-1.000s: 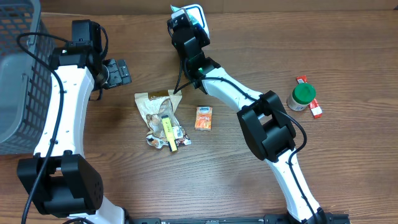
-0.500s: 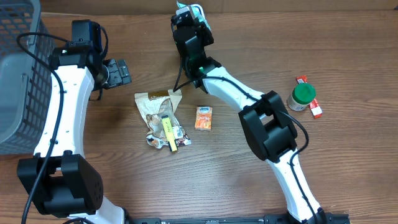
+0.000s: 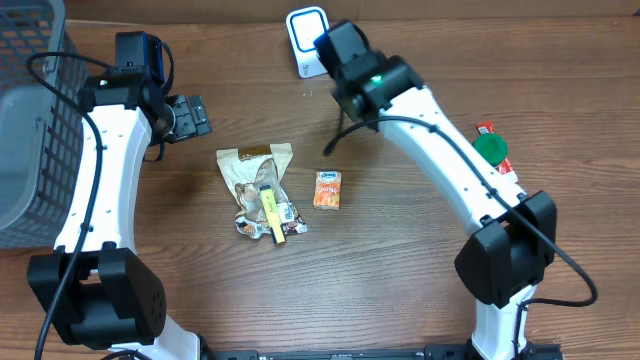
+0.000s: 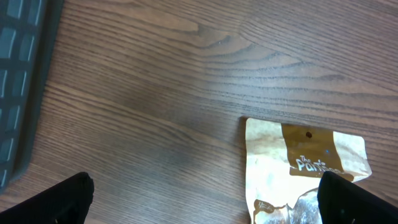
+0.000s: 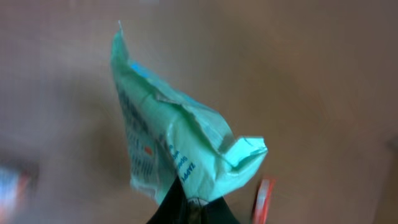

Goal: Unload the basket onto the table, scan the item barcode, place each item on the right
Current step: 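Carry the wipes pack to the right side and release it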

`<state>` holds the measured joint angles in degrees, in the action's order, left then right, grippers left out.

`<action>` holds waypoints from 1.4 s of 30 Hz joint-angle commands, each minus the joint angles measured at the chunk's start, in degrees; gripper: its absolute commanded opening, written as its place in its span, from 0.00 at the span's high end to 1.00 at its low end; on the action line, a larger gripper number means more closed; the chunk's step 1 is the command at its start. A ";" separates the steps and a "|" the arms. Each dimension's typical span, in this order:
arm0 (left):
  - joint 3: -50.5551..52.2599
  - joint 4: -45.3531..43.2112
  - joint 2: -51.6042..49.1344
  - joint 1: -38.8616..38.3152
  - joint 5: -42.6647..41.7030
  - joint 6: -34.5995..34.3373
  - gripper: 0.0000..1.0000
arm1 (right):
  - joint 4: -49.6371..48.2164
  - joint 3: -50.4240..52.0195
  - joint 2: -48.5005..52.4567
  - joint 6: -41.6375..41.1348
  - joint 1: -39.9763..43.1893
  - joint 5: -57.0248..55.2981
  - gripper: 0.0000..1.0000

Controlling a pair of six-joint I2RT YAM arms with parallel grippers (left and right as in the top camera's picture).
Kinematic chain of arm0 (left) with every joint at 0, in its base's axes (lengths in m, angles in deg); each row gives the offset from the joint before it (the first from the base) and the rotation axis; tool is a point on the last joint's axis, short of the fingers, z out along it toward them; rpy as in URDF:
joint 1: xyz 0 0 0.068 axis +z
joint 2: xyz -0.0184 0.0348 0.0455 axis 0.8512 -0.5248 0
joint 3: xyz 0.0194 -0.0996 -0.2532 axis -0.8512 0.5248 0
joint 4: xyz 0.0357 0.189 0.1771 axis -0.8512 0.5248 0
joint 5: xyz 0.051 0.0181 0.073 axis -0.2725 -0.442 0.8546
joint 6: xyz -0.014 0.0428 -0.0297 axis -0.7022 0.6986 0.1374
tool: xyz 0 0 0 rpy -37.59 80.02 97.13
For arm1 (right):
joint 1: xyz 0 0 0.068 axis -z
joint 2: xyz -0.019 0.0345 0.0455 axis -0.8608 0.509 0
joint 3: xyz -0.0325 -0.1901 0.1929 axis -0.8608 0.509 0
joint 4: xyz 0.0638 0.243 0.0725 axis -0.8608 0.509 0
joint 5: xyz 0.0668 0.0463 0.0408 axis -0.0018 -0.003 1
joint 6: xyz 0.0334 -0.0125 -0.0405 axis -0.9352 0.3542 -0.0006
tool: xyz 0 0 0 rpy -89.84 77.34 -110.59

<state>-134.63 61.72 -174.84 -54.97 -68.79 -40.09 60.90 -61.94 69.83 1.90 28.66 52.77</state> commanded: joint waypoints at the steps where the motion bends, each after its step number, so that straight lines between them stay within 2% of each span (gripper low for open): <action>1: -0.87 0.00 0.87 -0.39 0.26 1.29 0.00 | 12.07 1.05 1.38 -1.49 4.59 13.86 0.92; 4: -0.87 0.00 0.87 -0.39 0.26 1.29 0.00 | 16.52 2.71 1.90 -1.64 8.31 17.57 0.91; 7: -0.87 0.00 0.87 -0.39 0.26 1.29 0.00 | 16.22 5.09 1.92 -4.13 12.15 17.59 0.79; 10: -0.87 0.00 0.87 -0.39 0.26 1.29 0.00 | 14.21 6.16 1.97 -4.83 16.41 17.66 0.62; 11: -0.87 -0.02 0.87 -0.39 0.26 1.29 0.00 | 13.22 6.19 1.97 -6.16 17.53 17.66 0.47; 12: -0.87 -0.02 0.87 -0.39 0.26 1.29 0.00 | 11.87 6.19 1.97 -8.22 18.78 18.36 0.39; 14: -0.87 0.00 0.87 -0.39 0.26 1.29 0.00 | 10.12 6.19 1.97 -12.02 20.57 23.76 0.39; 17: -0.87 0.00 0.87 -0.39 0.26 1.29 0.00 | 10.16 6.21 1.97 -12.46 21.92 38.34 0.40; 18: -0.87 0.00 0.87 -0.39 0.26 1.29 0.00 | 10.38 6.38 1.97 -12.46 22.12 42.07 0.41; 19: -0.87 0.00 0.87 -0.39 0.26 1.29 0.00 | 10.97 6.84 1.97 -13.75 22.14 47.21 0.47; 20: -0.87 -0.02 0.87 -0.39 0.26 1.29 0.00 | 10.97 7.37 1.97 -15.32 21.97 47.91 0.51; 26: -0.87 0.00 0.87 -0.39 0.26 1.29 0.00 | 6.71 14.32 1.97 -21.53 19.08 46.77 0.57; 31: -0.87 -0.02 0.87 -0.39 0.26 1.29 0.00 | -3.30 23.39 1.97 -27.28 16.52 38.75 0.58; 35: -0.87 -0.02 0.87 -0.39 0.26 1.29 0.00 | -10.91 29.31 1.97 -27.43 15.58 31.69 0.57; 42: -0.87 0.00 0.87 -0.39 0.26 1.29 0.00 | -7.78 30.36 1.95 -27.41 17.62 19.52 0.58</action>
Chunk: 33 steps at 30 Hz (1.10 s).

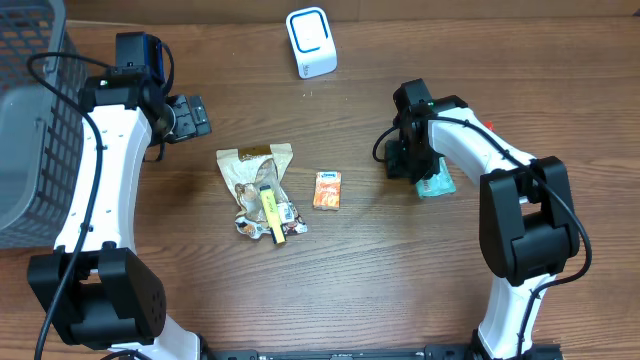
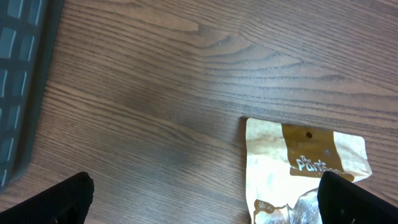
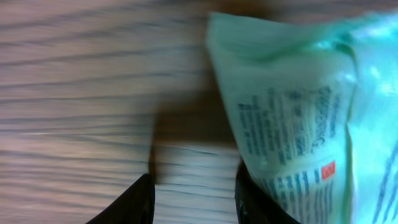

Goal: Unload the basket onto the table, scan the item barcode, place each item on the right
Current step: 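Carry the wipes pack to the right side and release it, then move the right gripper to the orange Kleenex pack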

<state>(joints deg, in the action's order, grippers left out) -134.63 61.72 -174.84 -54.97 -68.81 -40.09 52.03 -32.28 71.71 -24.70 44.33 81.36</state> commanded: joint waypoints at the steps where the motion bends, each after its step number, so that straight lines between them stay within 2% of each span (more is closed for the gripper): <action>1: -0.87 -0.02 0.87 -0.39 0.28 1.29 0.00 | 1.75 0.70 0.07 -0.81 2.49 -10.27 0.58; 10: -0.87 0.00 0.87 -0.39 0.28 1.29 0.00 | 5.97 -2.08 -0.22 -0.17 5.95 -9.81 0.58; 18: -0.87 0.00 0.87 -0.39 0.28 1.29 0.00 | 13.09 -13.68 -3.74 -0.15 3.93 15.63 0.57; 21: -0.87 0.00 0.87 -0.39 0.28 1.29 0.00 | 12.61 -13.86 -4.52 -0.28 1.57 21.22 0.57; 28: -0.87 -0.02 0.87 -0.39 0.28 1.29 0.00 | 8.35 -9.88 -4.04 -4.57 -5.14 20.72 0.58; 33: -0.87 0.00 0.87 -0.42 0.28 1.29 0.00 | -0.61 -3.10 -3.72 -9.75 -9.62 20.74 0.61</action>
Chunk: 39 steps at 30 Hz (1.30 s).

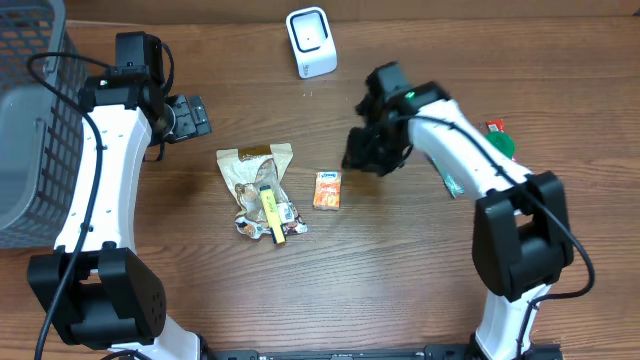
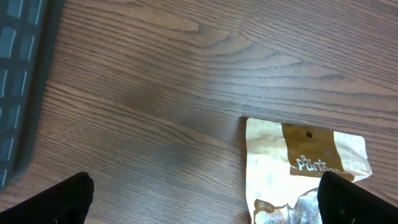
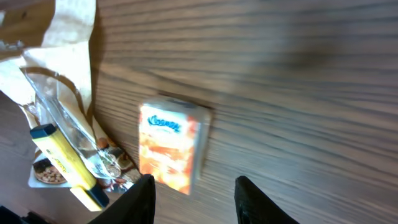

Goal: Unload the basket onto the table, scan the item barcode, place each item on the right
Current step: 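Move the right gripper to the orange Kleenex pack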

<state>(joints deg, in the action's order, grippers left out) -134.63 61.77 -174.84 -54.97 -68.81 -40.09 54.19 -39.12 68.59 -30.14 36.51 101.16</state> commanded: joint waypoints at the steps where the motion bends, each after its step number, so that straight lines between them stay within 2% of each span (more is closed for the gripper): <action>1: -0.87 -0.07 0.87 -0.39 0.28 1.29 0.00 | -3.98 4.83 -0.59 -4.50 -2.14 0.92 0.63; 9: -0.87 -0.07 0.87 -0.39 0.28 1.29 0.00 | -14.25 13.51 -0.55 -6.78 -2.51 1.44 0.72; 14: -0.87 -0.04 0.87 -0.39 0.28 1.29 0.01 | -19.63 17.88 -0.55 -6.80 -2.51 3.32 0.72; 24: -0.87 -0.04 0.87 -0.39 0.28 1.29 0.00 | -21.75 18.38 -0.59 -7.52 -2.38 8.07 0.72; 39: -0.87 -0.07 0.87 -0.50 0.28 1.29 0.00 | -22.32 15.56 -2.49 -10.82 -2.84 5.40 0.66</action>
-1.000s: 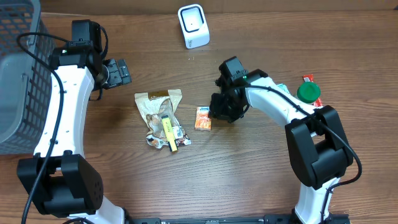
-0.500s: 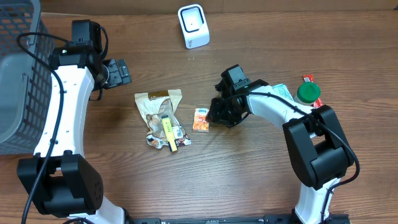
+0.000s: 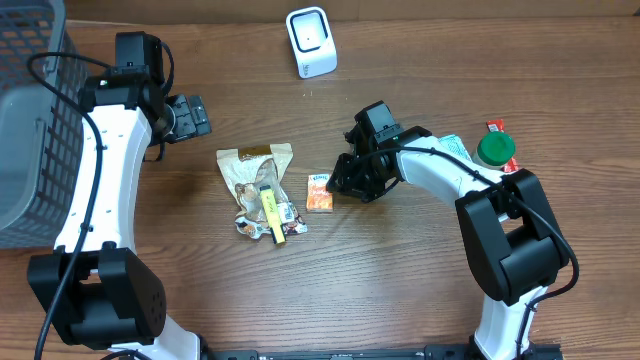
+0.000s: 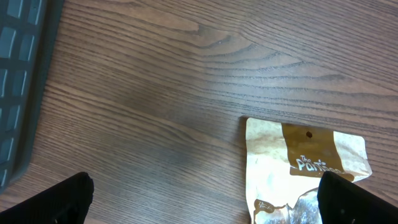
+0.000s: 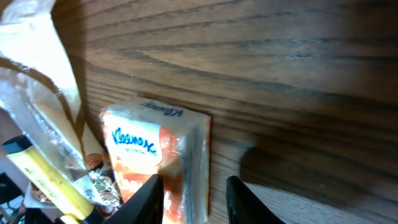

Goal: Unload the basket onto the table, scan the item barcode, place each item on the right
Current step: 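Move the right gripper to the orange Kleenex pack, then grasp the Kleenex pack with the right gripper and lift it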

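An orange Kleenex tissue pack (image 3: 320, 192) (image 5: 152, 158) lies on the wooden table, right of a brown snack bag (image 3: 252, 170) (image 4: 303, 171). My right gripper (image 3: 346, 182) (image 5: 194, 200) is low at the pack and open. Its jaws straddle the pack's right edge, one finger (image 5: 151, 200) over the pack and the other on bare wood. The white barcode scanner (image 3: 310, 41) stands at the table's far edge. At the far left my left gripper (image 3: 187, 117) (image 4: 208, 200) hangs open and empty, above and left of the snack bag.
A grey basket (image 3: 25, 110) (image 4: 18, 81) fills the left side. A yellow tube (image 3: 270, 214) lies on the snack bag's lower part. A pale green pouch (image 3: 453, 146), a green-capped item (image 3: 494, 149) and a small red item (image 3: 488, 127) sit to the right.
My right gripper has dropped lower and closer to the tissue pack, and now straddles its right edge. The pack has shifted slightly left and turned a little. The left arm has not moved.
My right gripper first held a pale green pouch up by the scanner. Then the pouch lay on the table at the right with the gripper open beside it. Then the gripper was open above the tissue pack, and now it is down at the pack.
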`<state>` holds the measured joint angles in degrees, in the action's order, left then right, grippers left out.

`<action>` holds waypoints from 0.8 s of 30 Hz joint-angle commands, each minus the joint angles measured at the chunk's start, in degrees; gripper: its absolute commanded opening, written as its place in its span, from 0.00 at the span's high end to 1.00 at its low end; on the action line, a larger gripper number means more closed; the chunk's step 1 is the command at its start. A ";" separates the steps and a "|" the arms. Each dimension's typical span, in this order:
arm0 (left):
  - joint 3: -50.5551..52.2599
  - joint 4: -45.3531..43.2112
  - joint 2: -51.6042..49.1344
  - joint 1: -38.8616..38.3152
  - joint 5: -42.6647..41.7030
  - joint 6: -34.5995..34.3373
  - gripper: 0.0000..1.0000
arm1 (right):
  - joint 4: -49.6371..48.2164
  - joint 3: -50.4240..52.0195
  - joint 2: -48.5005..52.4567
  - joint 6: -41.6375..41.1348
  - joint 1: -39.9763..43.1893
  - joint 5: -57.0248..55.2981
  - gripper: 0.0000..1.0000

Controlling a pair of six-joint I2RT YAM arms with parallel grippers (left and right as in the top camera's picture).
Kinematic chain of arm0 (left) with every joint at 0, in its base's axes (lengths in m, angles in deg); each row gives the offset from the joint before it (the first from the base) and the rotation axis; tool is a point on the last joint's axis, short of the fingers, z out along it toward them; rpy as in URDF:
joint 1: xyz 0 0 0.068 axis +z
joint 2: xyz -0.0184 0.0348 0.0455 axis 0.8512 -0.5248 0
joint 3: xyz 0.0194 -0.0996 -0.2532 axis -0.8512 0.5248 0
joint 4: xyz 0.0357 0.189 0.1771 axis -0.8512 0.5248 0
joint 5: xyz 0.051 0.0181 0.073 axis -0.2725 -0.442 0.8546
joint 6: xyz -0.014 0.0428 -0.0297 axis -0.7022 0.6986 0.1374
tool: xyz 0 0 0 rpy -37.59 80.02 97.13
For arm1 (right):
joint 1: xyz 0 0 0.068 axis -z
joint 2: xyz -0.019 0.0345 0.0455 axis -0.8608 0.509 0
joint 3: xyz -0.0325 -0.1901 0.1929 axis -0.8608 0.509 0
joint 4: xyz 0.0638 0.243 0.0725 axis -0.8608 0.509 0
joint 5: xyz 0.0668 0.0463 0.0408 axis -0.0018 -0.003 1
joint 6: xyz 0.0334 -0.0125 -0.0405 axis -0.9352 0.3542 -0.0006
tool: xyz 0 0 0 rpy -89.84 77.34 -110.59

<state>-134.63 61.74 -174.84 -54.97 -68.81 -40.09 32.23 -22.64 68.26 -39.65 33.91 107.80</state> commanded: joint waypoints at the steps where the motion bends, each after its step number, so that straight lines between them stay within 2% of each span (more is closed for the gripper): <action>1: -0.87 -0.02 0.87 -0.48 0.28 1.29 0.00 | -0.57 -0.92 -2.16 -1.29 -0.35 -1.25 0.66; 12: -0.87 -0.02 0.87 -0.50 0.28 1.29 0.00 | -2.49 -0.92 -2.16 0.22 -0.52 3.56 0.65; 24: -0.87 -0.02 0.87 -0.52 0.28 1.29 0.00 | -1.90 0.20 -1.90 0.22 -0.96 0.90 0.66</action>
<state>-134.63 61.77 -174.84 -54.97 -68.81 -40.09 30.52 -22.64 68.26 -39.85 33.64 109.71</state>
